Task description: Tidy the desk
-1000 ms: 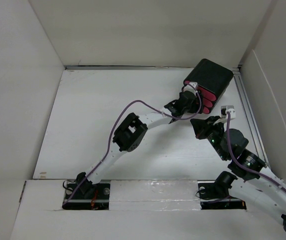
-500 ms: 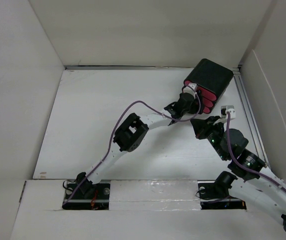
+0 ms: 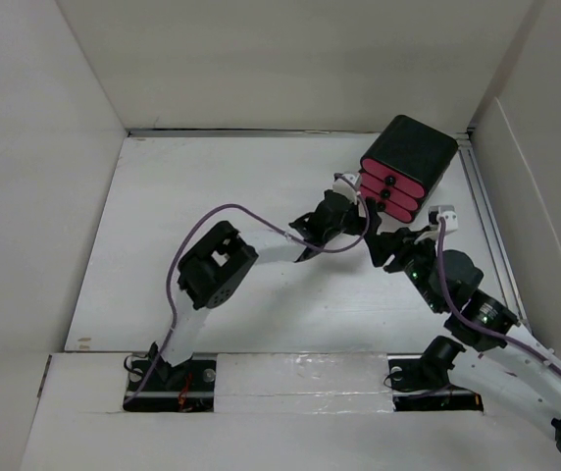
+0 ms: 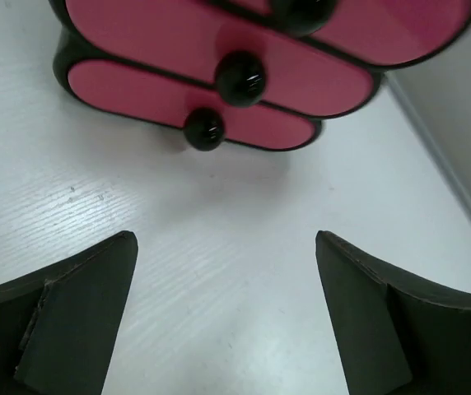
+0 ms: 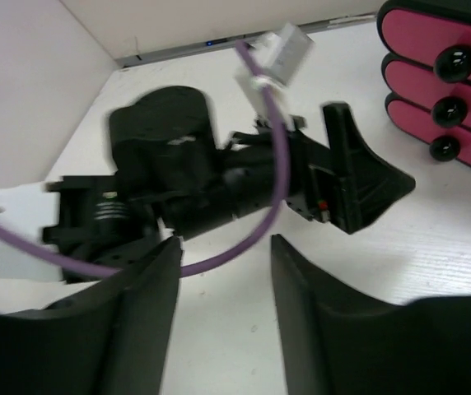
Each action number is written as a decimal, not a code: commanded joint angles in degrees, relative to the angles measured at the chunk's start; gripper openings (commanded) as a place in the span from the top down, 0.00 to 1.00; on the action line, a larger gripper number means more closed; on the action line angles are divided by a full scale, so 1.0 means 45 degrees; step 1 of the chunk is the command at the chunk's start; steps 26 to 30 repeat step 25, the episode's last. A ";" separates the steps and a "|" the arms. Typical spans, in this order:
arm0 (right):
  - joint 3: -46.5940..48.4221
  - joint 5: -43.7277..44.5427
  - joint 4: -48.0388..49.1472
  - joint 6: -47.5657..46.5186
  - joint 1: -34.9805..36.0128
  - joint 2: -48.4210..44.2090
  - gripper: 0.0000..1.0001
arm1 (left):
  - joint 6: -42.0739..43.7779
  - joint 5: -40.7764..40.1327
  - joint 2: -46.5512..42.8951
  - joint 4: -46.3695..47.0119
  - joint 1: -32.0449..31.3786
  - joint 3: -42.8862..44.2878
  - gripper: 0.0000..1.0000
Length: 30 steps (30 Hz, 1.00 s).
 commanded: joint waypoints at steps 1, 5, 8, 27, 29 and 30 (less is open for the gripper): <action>0.0686 -0.0185 0.0474 -0.0182 -0.0091 0.0044 0.44 | 0.0834 0.0150 -0.2937 0.1966 -0.0282 -0.1517 0.14; 0.0550 0.0029 0.0356 -0.0202 -0.0091 -0.0306 0.32 | 0.0758 -0.0104 -0.5593 0.2864 -0.0440 -0.4606 0.12; 0.0375 0.0147 0.0200 -0.0241 -0.0091 -0.0599 0.29 | 0.0017 -0.0669 -0.7898 0.3373 -0.0440 -0.7320 0.12; -0.0428 -0.0712 -0.0464 0.0365 -0.0091 -0.1675 0.28 | -0.2660 -0.4460 -1.9737 -0.0667 -0.0187 -1.4750 0.05; -0.0428 -0.0712 -0.0464 0.0365 -0.0091 -0.1675 0.28 | -0.2660 -0.4460 -1.9737 -0.0667 -0.0187 -1.4750 0.05; -0.0428 -0.0712 -0.0464 0.0365 -0.0091 -0.1675 0.28 | -0.2660 -0.4460 -1.9737 -0.0667 -0.0187 -1.4750 0.05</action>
